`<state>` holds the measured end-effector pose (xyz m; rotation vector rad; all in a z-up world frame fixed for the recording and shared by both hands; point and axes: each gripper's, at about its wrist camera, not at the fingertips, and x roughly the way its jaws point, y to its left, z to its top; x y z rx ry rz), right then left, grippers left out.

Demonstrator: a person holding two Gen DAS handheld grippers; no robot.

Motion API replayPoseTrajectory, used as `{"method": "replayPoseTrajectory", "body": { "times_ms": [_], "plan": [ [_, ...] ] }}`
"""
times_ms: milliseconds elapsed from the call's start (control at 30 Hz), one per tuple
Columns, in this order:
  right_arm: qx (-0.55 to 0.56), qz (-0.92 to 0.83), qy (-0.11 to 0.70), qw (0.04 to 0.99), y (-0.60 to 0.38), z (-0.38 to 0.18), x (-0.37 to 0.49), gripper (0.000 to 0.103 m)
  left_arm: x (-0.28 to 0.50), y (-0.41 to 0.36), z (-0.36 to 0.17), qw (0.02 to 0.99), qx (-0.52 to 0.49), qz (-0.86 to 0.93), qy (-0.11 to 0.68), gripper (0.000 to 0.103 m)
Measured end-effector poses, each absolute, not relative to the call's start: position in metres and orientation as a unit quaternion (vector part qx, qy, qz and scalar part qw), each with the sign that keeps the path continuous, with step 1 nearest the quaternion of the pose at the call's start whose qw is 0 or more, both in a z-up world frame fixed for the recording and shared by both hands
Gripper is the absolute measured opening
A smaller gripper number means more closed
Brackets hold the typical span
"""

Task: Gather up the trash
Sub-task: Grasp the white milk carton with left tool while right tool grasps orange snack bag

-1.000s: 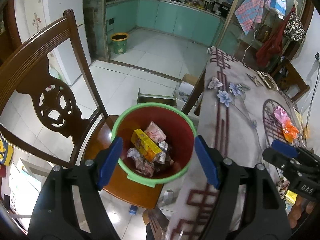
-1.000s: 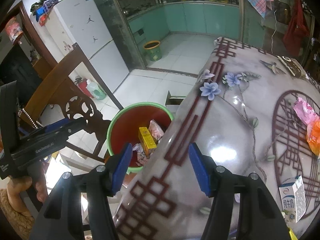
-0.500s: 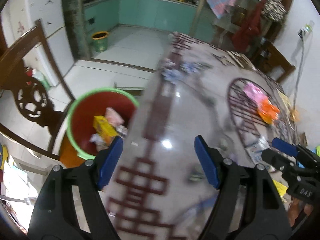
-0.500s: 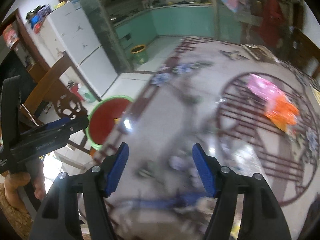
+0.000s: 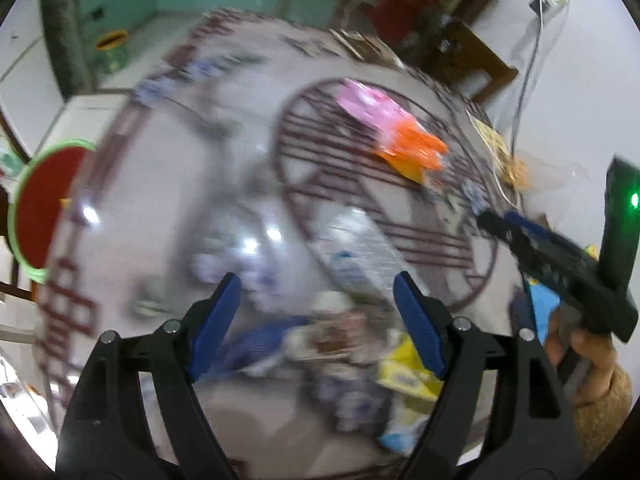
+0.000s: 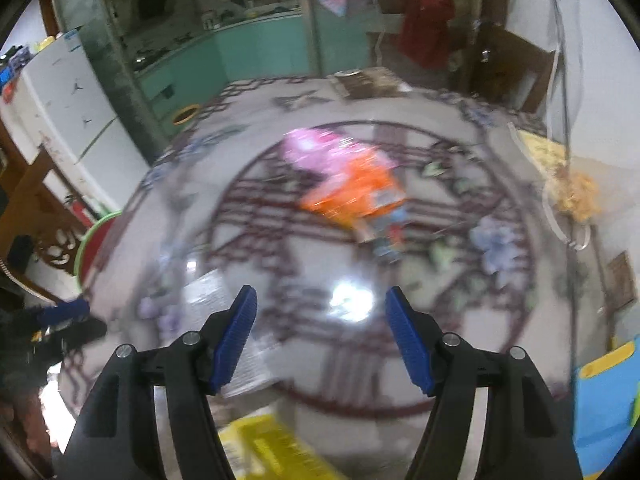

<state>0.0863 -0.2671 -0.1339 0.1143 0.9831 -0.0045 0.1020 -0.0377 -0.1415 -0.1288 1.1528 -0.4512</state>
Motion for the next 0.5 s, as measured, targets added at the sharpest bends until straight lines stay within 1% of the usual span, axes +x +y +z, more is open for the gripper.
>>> {"method": "replayPoseTrajectory", "body": {
  "times_ms": [167, 233, 300, 500],
  "plan": [
    [0.048, -0.014, 0.461, 0.886, -0.306, -0.129, 0.107, 0.066, 0.115, -0.087, -0.168, 0.795, -0.045, -0.203, 0.570, 0.076],
    [0.049, -0.012, 0.459, 0.887, -0.317, -0.129, 0.114, 0.071, 0.123, -0.096, -0.184, 0.781, -0.057, -0.193, 0.592, 0.076],
    [0.046, -0.005, 0.464, 0.885, -0.325, -0.132, 0.125, 0.071, 0.129, -0.105, -0.198, 0.768, -0.060, -0.184, 0.611, 0.076],
    [0.047, 0.022, 0.488, 0.871, -0.333, -0.155, 0.163, 0.071, 0.138, -0.118, -0.218, 0.751, -0.056, -0.175, 0.634, 0.076]
  ]
}}
